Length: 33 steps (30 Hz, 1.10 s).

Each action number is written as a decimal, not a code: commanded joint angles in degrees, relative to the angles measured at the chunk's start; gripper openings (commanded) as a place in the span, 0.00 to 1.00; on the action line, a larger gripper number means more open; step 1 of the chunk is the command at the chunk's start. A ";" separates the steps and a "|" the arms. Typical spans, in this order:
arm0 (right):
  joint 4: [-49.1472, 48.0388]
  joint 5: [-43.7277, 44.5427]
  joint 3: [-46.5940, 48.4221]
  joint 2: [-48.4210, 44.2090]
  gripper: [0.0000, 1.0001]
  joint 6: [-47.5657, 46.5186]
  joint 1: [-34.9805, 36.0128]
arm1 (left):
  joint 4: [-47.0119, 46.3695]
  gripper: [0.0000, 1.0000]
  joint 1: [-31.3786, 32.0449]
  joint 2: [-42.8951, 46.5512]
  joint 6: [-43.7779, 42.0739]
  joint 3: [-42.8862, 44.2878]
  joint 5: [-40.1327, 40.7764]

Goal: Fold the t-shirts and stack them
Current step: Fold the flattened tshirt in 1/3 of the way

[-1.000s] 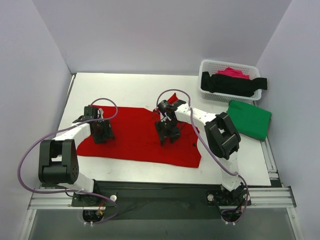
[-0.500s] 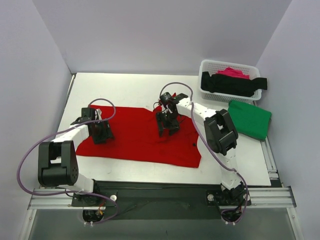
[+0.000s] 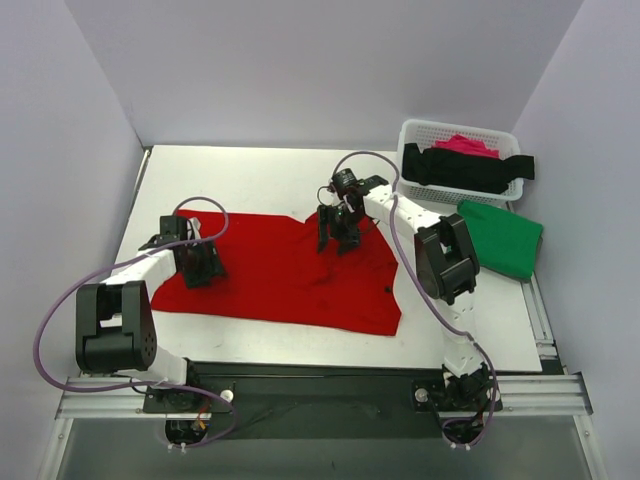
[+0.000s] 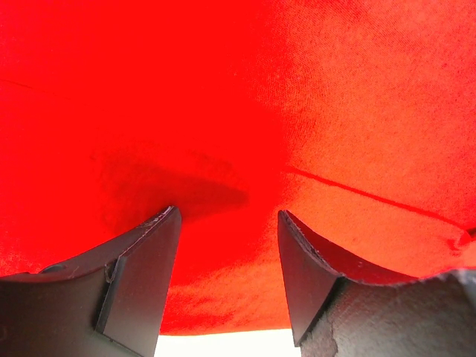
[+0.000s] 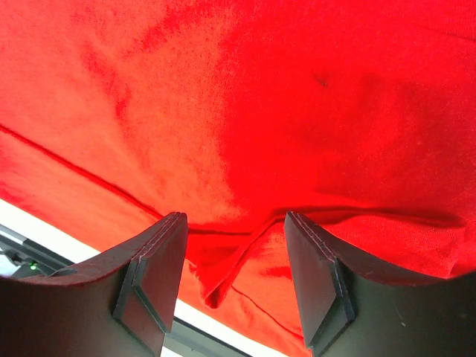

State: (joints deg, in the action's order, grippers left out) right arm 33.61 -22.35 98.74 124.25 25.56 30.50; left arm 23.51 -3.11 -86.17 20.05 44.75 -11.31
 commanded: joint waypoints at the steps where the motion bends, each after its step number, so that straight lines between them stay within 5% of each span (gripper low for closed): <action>1: 0.50 -1.56 0.49 -3.21 0.56 1.16 -0.62 | 3.47 0.66 -1.54 -2.86 -2.39 -2.21 4.63; 17: 0.41 5.56 -21.92 -19.22 0.55 -3.94 1.75 | 4.44 0.66 -2.07 -2.95 -1.77 0.42 2.79; 33: 0.41 5.82 -13.66 -9.11 0.55 -4.03 5.97 | 5.32 0.66 -2.07 -3.04 -3.09 0.78 1.91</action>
State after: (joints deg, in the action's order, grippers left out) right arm 32.05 -17.30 82.67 114.52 22.04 36.10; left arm 25.10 -4.38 -87.20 19.05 46.17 -11.94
